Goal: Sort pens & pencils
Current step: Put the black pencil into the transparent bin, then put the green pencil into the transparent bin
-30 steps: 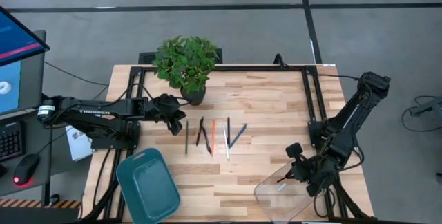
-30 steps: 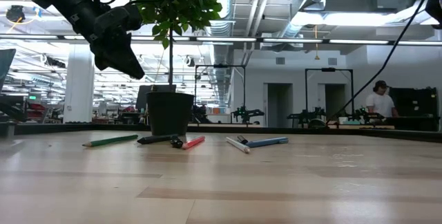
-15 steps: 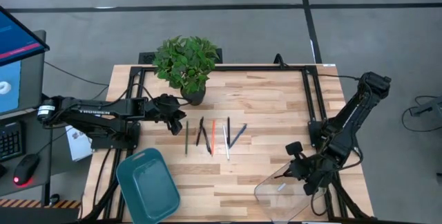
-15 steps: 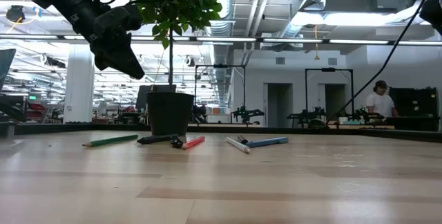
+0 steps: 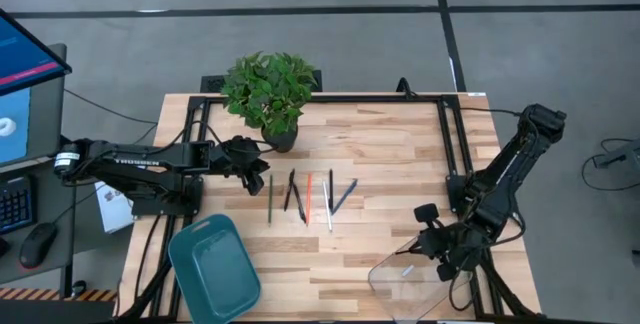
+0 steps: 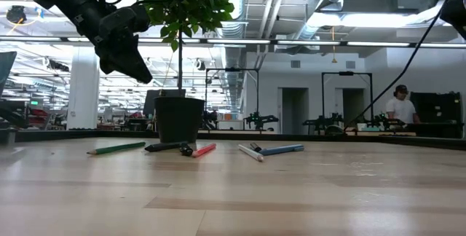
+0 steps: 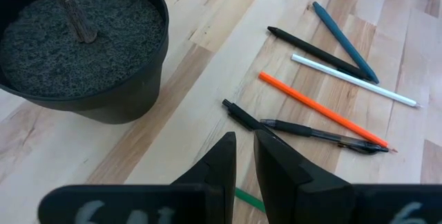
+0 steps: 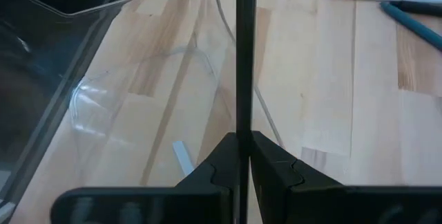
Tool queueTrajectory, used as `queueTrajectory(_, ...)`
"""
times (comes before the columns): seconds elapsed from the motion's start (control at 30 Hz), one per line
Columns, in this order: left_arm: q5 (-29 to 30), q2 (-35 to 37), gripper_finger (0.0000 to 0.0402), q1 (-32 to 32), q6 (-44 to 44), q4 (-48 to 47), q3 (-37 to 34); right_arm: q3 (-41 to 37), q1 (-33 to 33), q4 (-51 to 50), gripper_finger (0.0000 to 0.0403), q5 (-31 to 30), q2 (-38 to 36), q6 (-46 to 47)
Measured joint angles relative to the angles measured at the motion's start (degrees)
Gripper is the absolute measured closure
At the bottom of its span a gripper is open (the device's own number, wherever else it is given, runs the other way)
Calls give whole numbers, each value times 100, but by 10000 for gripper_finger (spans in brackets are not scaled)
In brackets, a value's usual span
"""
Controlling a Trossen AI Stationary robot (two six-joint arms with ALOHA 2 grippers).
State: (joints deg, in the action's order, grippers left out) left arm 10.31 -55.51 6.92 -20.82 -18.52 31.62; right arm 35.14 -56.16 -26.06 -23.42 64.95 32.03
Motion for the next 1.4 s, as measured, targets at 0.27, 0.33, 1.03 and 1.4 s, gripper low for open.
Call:
queueTrajectory(0.27, 0, 0, 358, 1, -1, 0, 0, 0, 0, 31, 336, -4, 0, 108)
queueTrajectory(0.33, -1, 0, 358, 1, -1, 0, 0, 0, 0, 64, 336, -7, 0, 108)
queueTrajectory(1.03, -2, 0, 358, 2, -2, 0, 0, 0, 0, 107, 335, -18, -2, 91)
queueTrajectory(1.4, 11, 0, 358, 1, 2, 10, 0, 0, 451, 333, 335, -887, -2, -523)
